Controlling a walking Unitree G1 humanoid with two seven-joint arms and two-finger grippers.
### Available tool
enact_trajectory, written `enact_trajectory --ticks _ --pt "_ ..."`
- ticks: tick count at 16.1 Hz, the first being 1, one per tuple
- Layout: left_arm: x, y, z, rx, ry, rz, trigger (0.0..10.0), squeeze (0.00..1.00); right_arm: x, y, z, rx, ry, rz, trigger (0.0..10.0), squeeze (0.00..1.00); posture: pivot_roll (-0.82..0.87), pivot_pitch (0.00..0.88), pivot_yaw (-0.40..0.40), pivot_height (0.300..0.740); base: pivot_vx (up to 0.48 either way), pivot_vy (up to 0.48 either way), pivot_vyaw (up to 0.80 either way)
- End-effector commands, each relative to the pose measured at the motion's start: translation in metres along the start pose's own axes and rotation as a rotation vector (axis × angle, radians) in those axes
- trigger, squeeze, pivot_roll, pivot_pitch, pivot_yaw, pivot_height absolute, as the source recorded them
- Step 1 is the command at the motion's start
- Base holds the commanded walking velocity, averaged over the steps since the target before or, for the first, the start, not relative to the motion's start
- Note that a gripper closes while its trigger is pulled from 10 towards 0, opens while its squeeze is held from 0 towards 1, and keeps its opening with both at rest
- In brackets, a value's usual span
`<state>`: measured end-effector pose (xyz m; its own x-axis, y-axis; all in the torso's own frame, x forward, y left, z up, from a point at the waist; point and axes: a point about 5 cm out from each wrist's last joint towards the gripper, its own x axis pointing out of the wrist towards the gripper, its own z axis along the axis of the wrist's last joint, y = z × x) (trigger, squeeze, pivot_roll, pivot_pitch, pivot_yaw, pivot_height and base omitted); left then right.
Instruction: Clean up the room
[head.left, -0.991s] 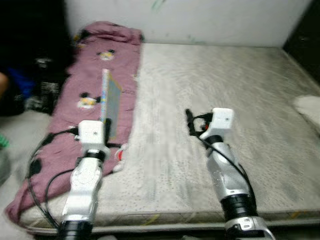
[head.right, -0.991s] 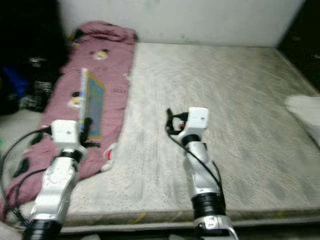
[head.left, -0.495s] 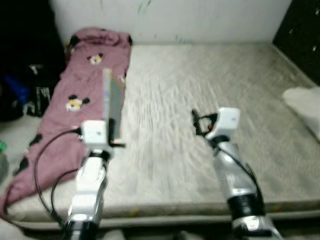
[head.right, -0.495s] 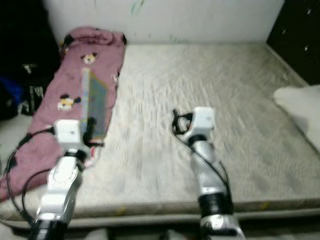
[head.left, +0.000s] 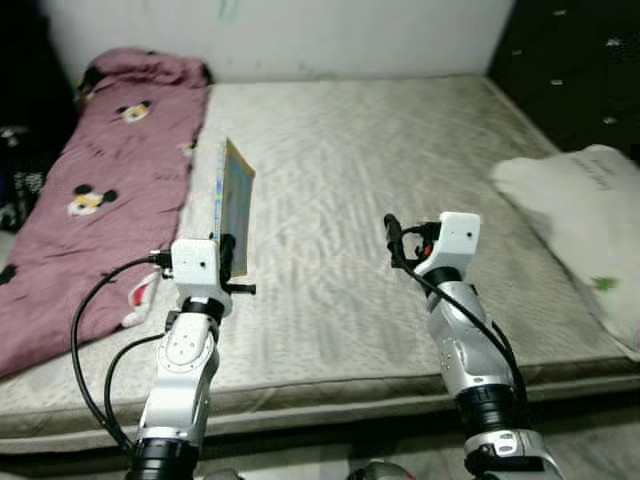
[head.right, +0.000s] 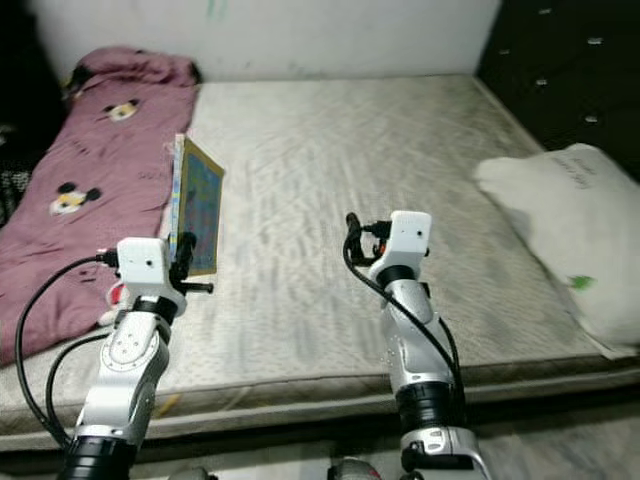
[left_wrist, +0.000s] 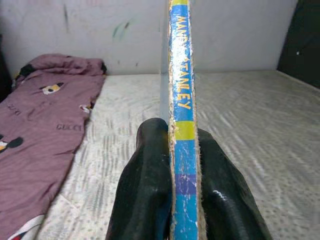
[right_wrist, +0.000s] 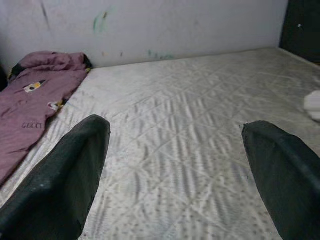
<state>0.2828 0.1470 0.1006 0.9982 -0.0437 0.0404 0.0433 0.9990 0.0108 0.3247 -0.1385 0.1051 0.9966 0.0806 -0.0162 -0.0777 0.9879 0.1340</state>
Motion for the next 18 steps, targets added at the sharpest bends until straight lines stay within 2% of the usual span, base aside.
enact_trajectory --ticks 1,5,10,14,18 --pt "0.002 0.006 0.01 0.016 -0.047 0.014 10.0 0.0 0.002 0.006 0.0 0.007 0.001 0.021 10.0 0.0 -0.05 0.007 -0.011 0.74 0.0 0.0 0.0" --pt "0.002 0.008 0.011 0.001 -0.072 0.043 10.0 0.0 0.002 0.007 0.0 0.006 0.003 0.027 10.0 0.0 -0.05 0.002 -0.013 0.74 0.0 0.0 0.0" --pt "0.001 0.009 0.011 0.031 -0.072 0.053 10.0 0.0 0.003 0.007 0.001 -0.031 -0.002 0.032 10.0 0.0 -0.05 0.0 -0.017 0.74 0.0 0.0 0.0" --pt "-0.002 0.017 0.008 0.002 -0.062 0.08 10.0 0.0 0.0 0.006 -0.001 -0.035 0.0 0.042 10.0 0.0 -0.05 0.0 -0.017 0.74 0.0 0.0 0.0" --pt "-0.002 0.016 0.008 0.003 -0.06 0.073 10.0 0.0 0.001 0.008 -0.001 -0.068 -0.003 0.063 10.0 0.0 -0.05 0.0 -0.018 0.74 0.0 0.0 0.1"
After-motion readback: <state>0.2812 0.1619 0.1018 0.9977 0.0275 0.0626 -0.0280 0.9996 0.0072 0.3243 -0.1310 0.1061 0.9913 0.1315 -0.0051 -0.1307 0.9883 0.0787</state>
